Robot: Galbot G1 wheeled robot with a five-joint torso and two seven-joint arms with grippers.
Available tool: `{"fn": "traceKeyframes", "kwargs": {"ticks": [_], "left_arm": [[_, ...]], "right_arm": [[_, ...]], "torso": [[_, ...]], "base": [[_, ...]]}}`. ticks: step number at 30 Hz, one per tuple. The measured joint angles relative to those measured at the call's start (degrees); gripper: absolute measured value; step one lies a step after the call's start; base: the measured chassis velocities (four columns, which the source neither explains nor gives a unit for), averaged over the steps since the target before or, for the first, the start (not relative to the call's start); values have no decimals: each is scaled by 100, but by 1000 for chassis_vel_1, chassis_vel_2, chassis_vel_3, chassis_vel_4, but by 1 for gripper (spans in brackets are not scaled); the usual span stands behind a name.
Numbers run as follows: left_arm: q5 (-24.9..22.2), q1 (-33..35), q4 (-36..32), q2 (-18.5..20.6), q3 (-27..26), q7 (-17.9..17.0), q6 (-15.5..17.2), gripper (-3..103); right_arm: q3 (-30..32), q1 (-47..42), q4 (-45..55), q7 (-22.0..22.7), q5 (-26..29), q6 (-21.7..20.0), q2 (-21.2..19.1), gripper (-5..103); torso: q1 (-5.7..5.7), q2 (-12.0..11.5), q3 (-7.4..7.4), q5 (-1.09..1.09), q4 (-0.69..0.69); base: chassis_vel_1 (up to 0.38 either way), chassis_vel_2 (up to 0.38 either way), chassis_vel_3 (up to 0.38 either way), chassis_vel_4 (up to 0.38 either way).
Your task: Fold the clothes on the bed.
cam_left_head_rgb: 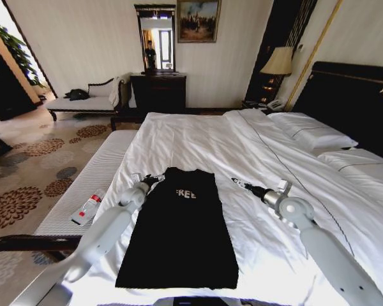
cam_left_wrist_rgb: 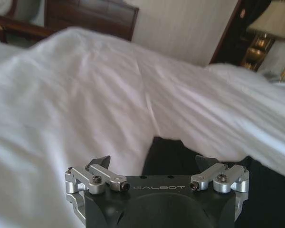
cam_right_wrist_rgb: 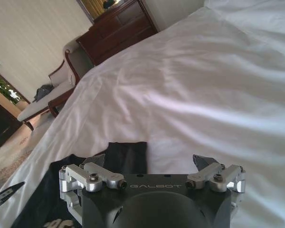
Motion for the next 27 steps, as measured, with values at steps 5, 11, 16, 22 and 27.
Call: {"fn": "traceKeyframes", "kwargs": {"ticks": [5,11,16,22,27], "left_arm": [[-214,-560,754,-335,341,245,66,100],[-335,-748,1198,-646,259,347,85,100],[-323,-831,1617,-944,57,470,88,100],[-316,-931,1989,-1282,-170,477,88,100],[-229,-995,2212,-1350,-284,550,75,100]], "right_arm": [[-337,365,-654,-304,-183,-22,-19,100],[-962,1088,-1375,-564,-245,43,145,100],[-1562,1950,-1965,-729,-297,129,371,100],[-2129,2682,-3009,-1044,-482,236,795,100],[-2287,2926,-3635,-1237,-693,312,1066,100]], "torso": [[0,0,-1,3,-2],[1,-1,-1,3,0],[0,0,-1,0,3],[1,0,0,1,0],[0,0,-1,1,1]], "base": [[0,0,0,0],[0,0,0,0],[0,0,0,0],[0,0,0,0],[0,0,0,0]]}}
